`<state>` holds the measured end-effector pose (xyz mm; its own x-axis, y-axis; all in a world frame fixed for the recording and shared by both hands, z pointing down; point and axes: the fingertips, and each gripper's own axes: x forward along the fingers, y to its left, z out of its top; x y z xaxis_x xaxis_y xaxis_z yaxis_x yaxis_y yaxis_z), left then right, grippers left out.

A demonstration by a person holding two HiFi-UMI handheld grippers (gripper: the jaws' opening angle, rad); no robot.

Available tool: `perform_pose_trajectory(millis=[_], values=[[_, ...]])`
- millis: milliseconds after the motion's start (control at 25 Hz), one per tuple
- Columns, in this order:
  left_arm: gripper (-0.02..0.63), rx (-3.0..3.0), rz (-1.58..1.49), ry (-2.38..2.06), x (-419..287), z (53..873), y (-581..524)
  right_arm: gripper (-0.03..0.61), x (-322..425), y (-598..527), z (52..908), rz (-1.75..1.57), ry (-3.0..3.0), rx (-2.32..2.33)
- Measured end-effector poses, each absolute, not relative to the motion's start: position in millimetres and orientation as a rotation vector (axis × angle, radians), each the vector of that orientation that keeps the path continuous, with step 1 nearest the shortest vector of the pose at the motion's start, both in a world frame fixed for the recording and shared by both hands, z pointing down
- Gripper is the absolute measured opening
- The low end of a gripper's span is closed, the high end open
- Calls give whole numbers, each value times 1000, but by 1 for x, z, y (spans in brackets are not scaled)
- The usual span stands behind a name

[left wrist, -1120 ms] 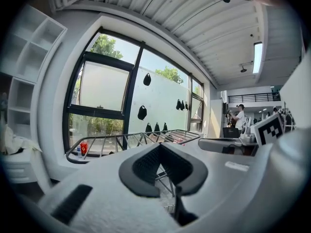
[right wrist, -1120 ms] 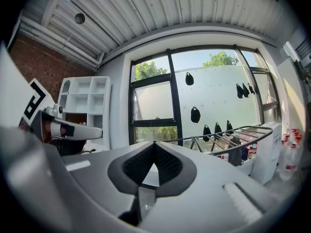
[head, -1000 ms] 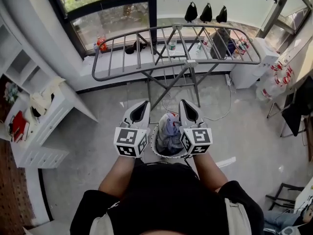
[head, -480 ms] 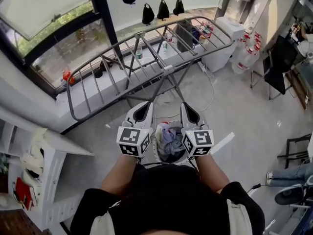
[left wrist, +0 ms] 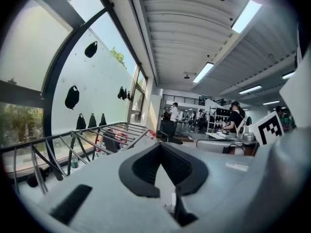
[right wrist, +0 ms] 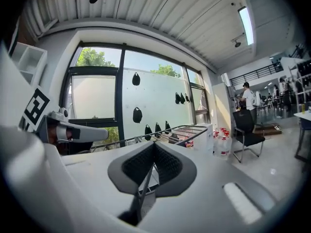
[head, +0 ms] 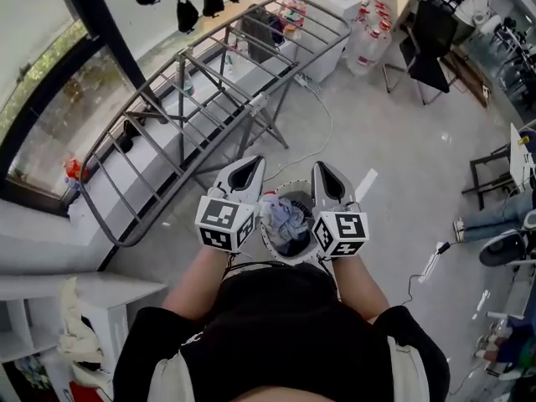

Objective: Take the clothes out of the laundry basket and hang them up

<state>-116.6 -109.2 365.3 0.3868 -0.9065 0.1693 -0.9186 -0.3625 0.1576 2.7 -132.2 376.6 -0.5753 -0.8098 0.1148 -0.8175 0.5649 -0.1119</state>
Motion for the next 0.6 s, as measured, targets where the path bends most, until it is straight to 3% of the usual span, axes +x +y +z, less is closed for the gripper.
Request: perform_pose_trajectory(millis=[520, 600], values=[[8, 2437, 213, -1458, -66, 406, -123, 11, 62, -133, 402, 302, -2662, 1491], [27, 2427, 234, -1431, -53, 419, -120, 192, 71, -134, 413, 331, -2673, 1461]])
